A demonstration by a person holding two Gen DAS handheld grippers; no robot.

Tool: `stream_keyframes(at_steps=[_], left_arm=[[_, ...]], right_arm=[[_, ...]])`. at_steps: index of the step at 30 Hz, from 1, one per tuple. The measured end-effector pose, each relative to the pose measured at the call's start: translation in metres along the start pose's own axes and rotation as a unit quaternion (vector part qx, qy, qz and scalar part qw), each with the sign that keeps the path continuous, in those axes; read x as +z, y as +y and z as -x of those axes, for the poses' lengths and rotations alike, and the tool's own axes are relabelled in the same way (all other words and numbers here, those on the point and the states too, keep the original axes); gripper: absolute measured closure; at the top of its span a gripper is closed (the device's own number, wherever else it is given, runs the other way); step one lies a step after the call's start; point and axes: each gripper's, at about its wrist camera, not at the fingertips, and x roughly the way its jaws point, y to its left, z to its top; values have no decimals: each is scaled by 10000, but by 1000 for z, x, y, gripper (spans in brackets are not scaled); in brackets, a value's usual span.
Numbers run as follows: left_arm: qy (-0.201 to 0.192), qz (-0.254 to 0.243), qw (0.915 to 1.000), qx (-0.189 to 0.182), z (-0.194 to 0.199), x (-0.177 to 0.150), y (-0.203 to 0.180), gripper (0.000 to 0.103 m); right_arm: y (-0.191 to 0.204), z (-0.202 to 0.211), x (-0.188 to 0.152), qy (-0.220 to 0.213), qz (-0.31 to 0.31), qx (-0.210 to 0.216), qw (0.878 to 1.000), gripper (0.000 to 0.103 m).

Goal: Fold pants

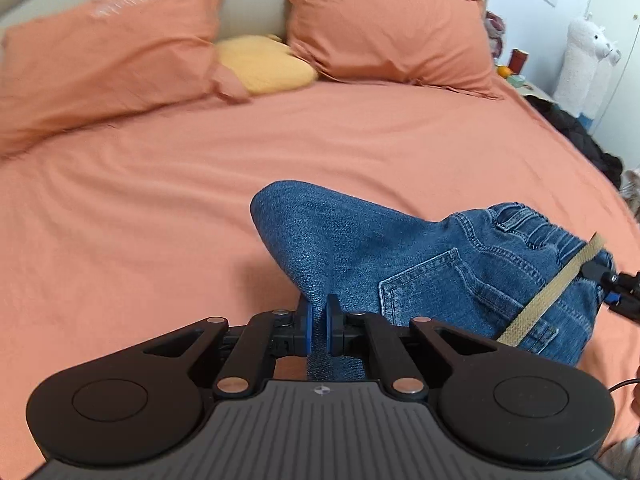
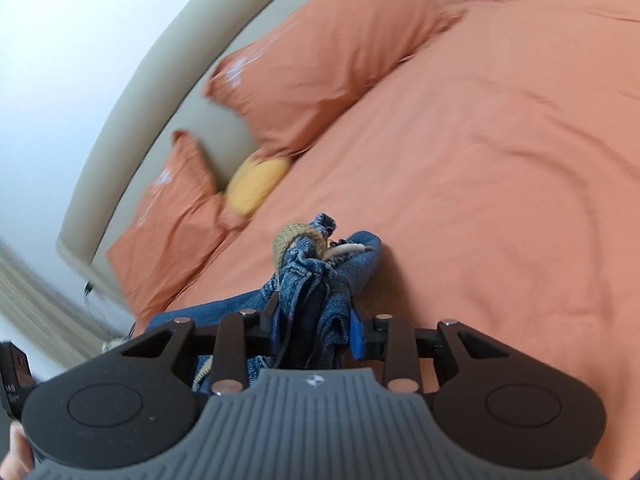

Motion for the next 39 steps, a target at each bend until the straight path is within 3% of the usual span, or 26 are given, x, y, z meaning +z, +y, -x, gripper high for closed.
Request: stream_keyframes(at_steps=[8, 16, 20, 25, 30, 32, 35, 39], left_arm=[[-171, 282, 9969, 707, 30, 2, 36, 97], [-58, 690, 9915, 1099, 15, -25, 96, 97], [45, 842, 9908, 1058, -8, -44, 117, 97], [200, 970, 9898, 1028, -44, -65, 130, 97], [276, 1143, 9888, 914, -71, -81, 139, 96], [308, 1180, 9882, 929, -76, -83, 138, 95], [325, 1000, 9887, 1068, -71, -82, 133, 79], [166, 1089, 9889, 996, -47, -83, 133, 74]], right_arm=[[107, -39, -57, 549, 579, 516, 9955, 75], [192, -79, -133, 1054, 1338, 530, 9840, 75], [201, -90, -171, 1432, 1454, 383, 9782, 75], [183, -94, -211, 1929, 1321, -144, 9722, 75], [158, -111, -218, 2051, 1098, -496, 9713, 75], [160, -119, -221, 2048, 1302, -632, 9680, 75], [171, -123, -217, 2039, 1530, -716, 9643, 69], [185, -109, -205, 1930, 2274, -678, 9521, 50]])
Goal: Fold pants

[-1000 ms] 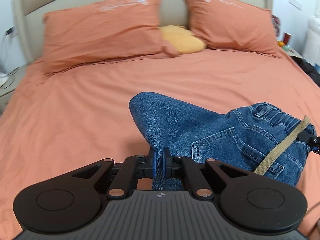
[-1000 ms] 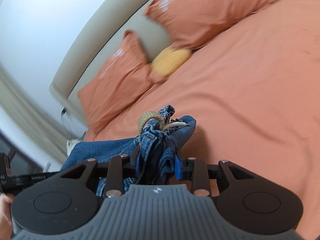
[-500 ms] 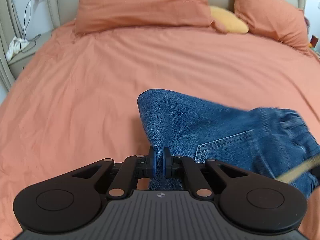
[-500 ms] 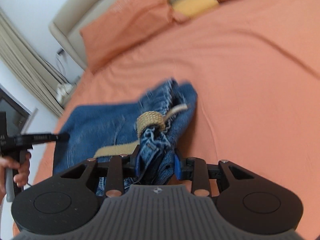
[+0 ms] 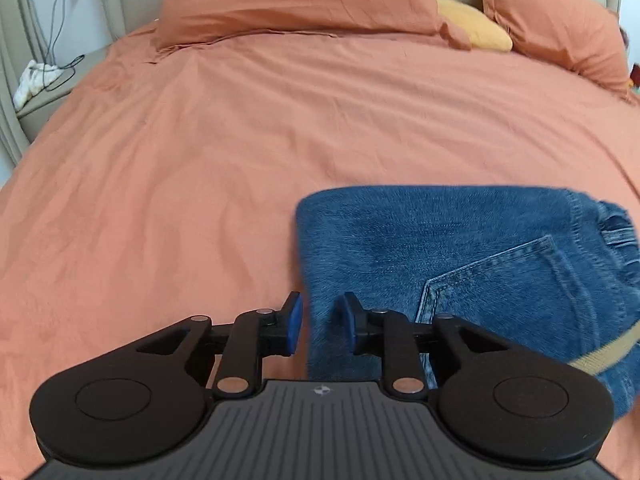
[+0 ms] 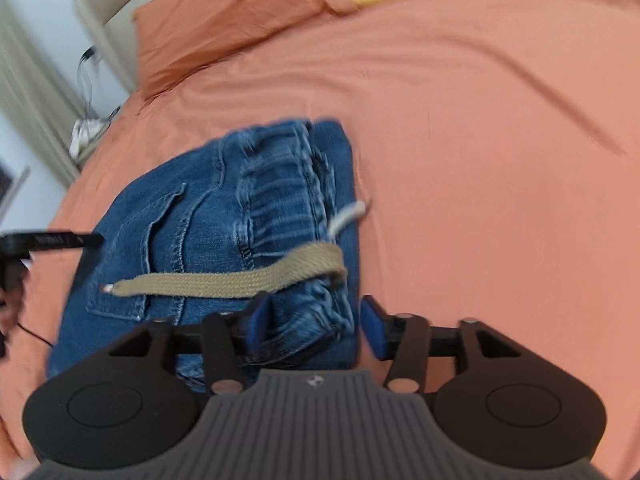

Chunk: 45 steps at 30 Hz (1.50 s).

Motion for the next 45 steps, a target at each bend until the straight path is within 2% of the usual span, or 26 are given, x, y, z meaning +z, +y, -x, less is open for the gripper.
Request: stream_keyframes(at_steps=[4, 5, 6, 8, 11, 15, 19, 20, 21, 23, 26, 28, 29, 30, 34, 36, 41, 45], left_arm=[[9, -10, 9998, -212, 28, -11, -10, 73], [37, -74, 9997, -245, 35, -17, -15, 73], [101, -155, 9994, -281, 39, -20, -21, 73], [240, -347, 9983, -394, 47, -29, -31, 73], [419, -511, 9956, -662, 55, -43, -47, 73], [617, -619, 9928, -819, 52, -62, -65, 79], [1089, -704, 9882, -811, 32, -84, -73, 84], [1173, -681, 9875, -808, 27, -89, -74, 84], [1212, -624, 9873, -813, 22, -94, -71, 85], [1286, -517, 9871, -801, 16, -97, -69, 85], [1313, -617, 9869, -708, 19, -94, -72, 85], [1311, -819, 9861, -616, 27, -93, -77, 85], [1308, -857, 9859, -593, 32, -93, -78, 85], [1311, -869, 9858, -589, 36, -93, -77, 85], [1283, -874, 9854, -701, 52, -100, -77, 84], [1347, -927, 9844, -653, 49, -106, -80, 84], [1337, -649, 9879, -444, 43, -115, -83, 81], [1253, -612, 9899, -253, 51, -112, -87, 80]], right_arm=[[2, 25, 21, -355, 379, -7, 9987, 50], [5, 26, 30, -407, 450, 40, 9982, 52], [11, 24, 39, -421, 556, 80, 9975, 61], [22, 16, 55, -399, 903, 111, 9951, 76], [43, -6, 72, -406, 1469, -24, 9883, 77], [46, -50, 93, -123, 1665, -395, 9852, 81], [34, -83, 101, 260, 1577, -493, 9859, 82], [31, -88, 102, 284, 1521, -502, 9867, 77], [26, -91, 104, 303, 1389, -504, 9886, 64], [12, -99, 108, 362, 1044, -535, 9924, 51], [-6, -101, 114, 536, 453, -256, 9972, 51], [2, -91, 114, 494, 710, -298, 9958, 59], [9, -83, 113, 434, 904, -283, 9946, 71], [18, -73, 109, 377, 1103, -302, 9927, 75], [47, -27, 78, 83, 1905, -92, 9816, 75], [53, -12, 58, 71, 2144, -28, 9767, 80], [50, -10, 16, 212, 2222, -208, 9746, 81], [36, -27, 4, 410, 1982, -304, 9788, 82]])
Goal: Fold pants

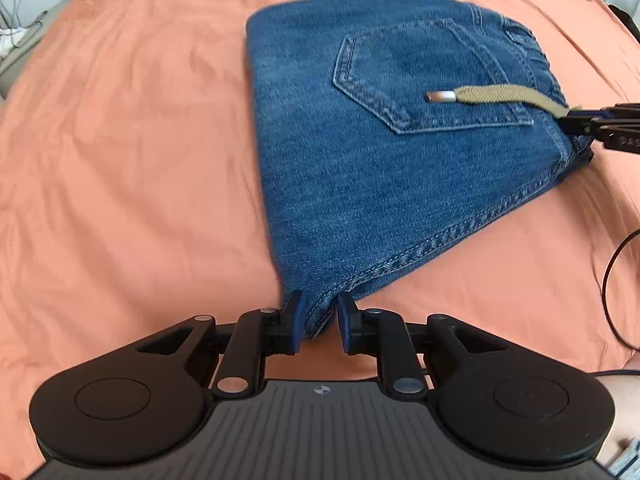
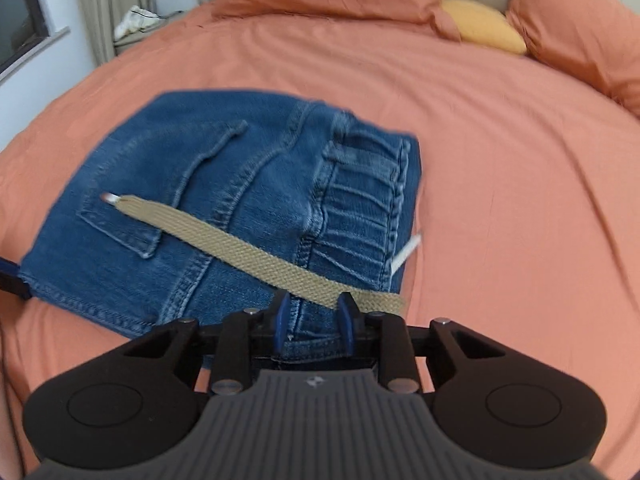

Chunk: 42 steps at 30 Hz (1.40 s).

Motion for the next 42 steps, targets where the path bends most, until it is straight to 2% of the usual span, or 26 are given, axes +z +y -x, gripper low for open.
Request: stream_keyframes(at_steps=[3, 5, 10, 13, 15, 16, 18, 21, 24, 29, 33, 36, 42], left_arm=[[-396, 15, 9991, 115, 33, 3, -7, 80], [-749, 52, 9971, 129, 67, 5, -12, 80], [-1377, 94, 9888, 576, 164, 10, -37, 79], [-1831, 73, 9816, 535, 221, 6, -53, 68], [-2112, 155, 9765, 399, 254, -6, -62, 61], [-2253, 209, 9736, 313, 266, -10, -65, 54], [-2575, 289, 9657, 180, 288, -29, -80, 46], [-2960, 433, 9541, 123, 313, -59, -99, 40], [-3058, 650, 9499, -8, 314, -79, -105, 24], [-3018, 1120, 9453, 534, 283, -95, -105, 23], [-2935, 1367, 9409, 995, 254, -103, -105, 23], [-2768, 1446, 9429, 1159, 229, -102, -103, 22], [-2281, 1711, 9535, 971, 183, -102, -96, 22]], right_arm=[[1, -1, 13, 190, -153, -51, 9997, 81], [2, 11, 21, 164, -152, -24, 9997, 81], [5, 78, 29, -189, -189, 238, 9994, 80], [13, 130, 29, -418, -158, 386, 9983, 76], [19, 165, 24, -649, -104, 417, 9970, 65], [24, 182, 19, -760, -93, 443, 9961, 64], [31, 212, 7, -994, -119, 564, 9934, 53], [40, 249, -17, -1277, -230, 746, 9887, 47], [51, 272, -44, -1543, -311, 772, 9845, 41], [68, 290, -81, -1851, -546, 663, 9790, 37], [82, 290, -104, -2128, -518, 395, 9749, 34], [92, 282, -113, -2234, -427, 154, 9737, 32], [102, 250, -119, -1986, -410, 3, 9792, 30]])
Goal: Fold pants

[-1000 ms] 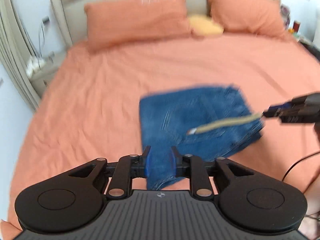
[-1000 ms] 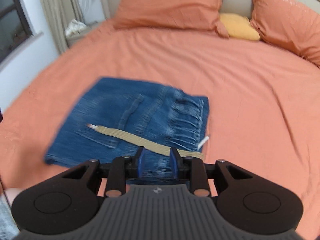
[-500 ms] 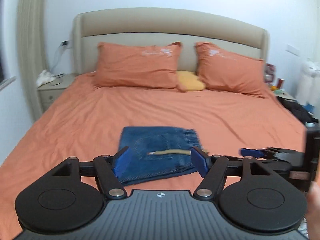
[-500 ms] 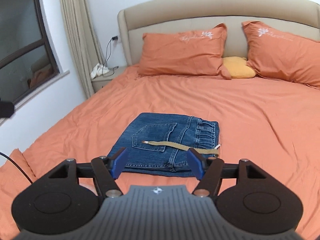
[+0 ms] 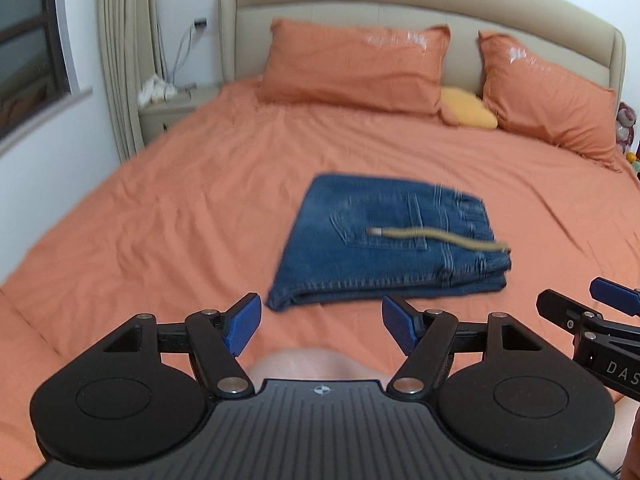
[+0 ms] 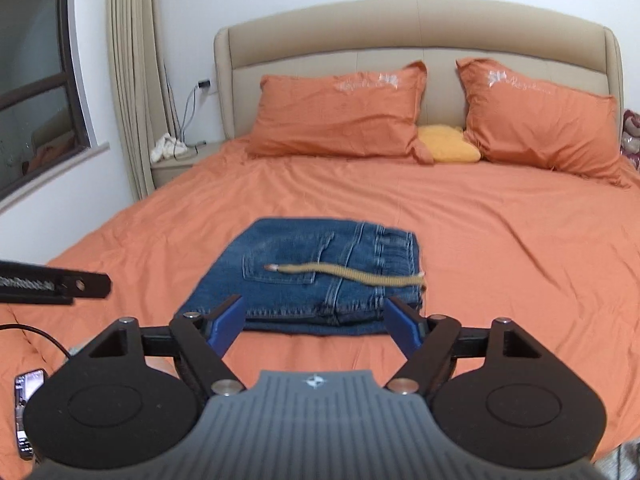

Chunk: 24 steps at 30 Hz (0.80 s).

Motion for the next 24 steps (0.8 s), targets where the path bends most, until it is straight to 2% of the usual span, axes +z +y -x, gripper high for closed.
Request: stream_keyframes(at_steps=[6, 24], left_arm=[[296, -14, 9996, 16, -19, -8, 0, 22], [316, -31, 9994, -99, -21, -3, 0, 22]], right_arm=[[1, -19, -2, 124, 18, -102, 9999, 29], [3, -22, 0, 102, 62, -175, 9998, 28]])
